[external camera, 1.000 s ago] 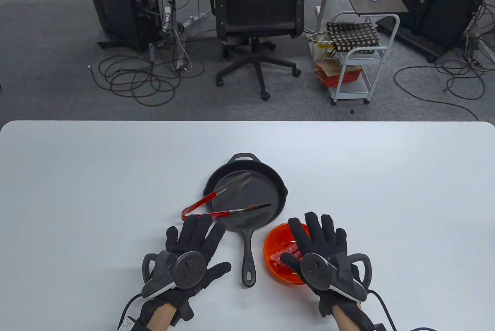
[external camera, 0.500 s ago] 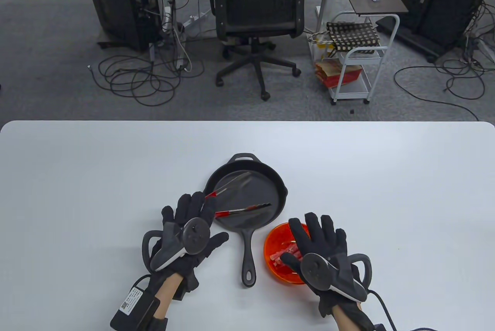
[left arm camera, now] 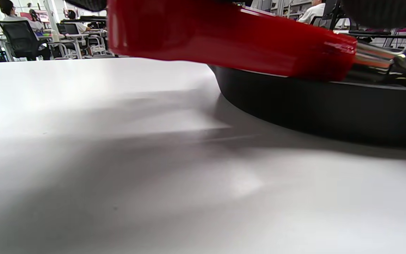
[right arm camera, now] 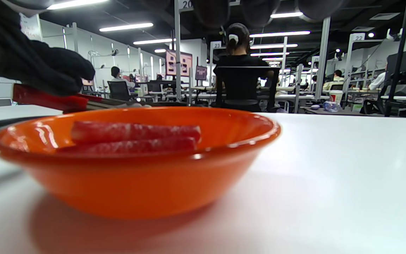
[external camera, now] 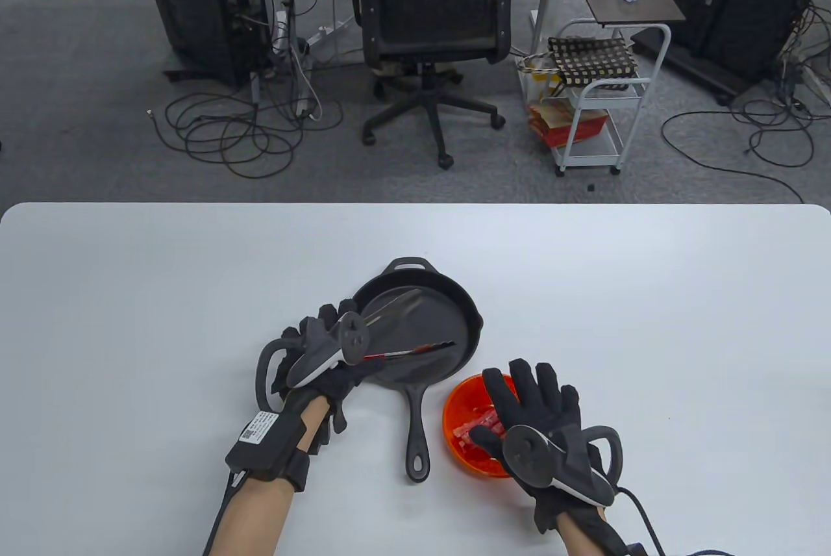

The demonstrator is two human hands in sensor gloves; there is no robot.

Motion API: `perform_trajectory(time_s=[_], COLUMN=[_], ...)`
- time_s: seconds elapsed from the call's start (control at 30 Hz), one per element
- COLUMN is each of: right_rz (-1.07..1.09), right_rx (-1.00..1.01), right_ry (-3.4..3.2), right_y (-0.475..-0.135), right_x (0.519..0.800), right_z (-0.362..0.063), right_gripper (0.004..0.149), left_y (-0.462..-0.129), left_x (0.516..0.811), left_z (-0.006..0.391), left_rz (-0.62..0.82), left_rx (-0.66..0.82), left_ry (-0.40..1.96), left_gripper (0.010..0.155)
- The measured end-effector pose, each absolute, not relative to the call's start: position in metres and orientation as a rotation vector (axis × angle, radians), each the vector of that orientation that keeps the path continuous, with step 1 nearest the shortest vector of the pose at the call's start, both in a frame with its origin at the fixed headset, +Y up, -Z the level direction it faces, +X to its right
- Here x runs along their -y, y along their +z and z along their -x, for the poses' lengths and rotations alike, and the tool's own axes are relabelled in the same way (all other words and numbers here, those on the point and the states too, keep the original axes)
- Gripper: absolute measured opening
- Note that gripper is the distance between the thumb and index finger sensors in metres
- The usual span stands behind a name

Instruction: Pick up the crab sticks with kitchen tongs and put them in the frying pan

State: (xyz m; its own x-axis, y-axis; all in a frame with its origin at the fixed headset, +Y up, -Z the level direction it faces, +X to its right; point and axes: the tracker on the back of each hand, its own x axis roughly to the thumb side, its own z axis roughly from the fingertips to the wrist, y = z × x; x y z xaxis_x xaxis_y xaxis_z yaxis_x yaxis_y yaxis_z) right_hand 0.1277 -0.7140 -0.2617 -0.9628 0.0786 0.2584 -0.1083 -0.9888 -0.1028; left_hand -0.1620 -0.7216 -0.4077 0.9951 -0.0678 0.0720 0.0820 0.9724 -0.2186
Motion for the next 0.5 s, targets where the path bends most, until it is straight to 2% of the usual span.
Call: perform_trajectory(time_s=[0.2,0.5], right_rz=[-0.388,-0.400], right_rx=[0.184,0.177], right_ry=[3.017,3.020], right_y=[-0.262,-0.262], right_x=[0.714,0.713], right_z=[-0.128,-0.127], right_gripper=[0.079,0.079], left_y=[-0.416,-0.418], left_x=[0.730,0.736], left_z=[0.156,0.160], left_rz=[0.290,0.223], left_rx=[0.034,0.047], left_ry=[-0.202,-0.212], left_gripper=[0.109,0.106])
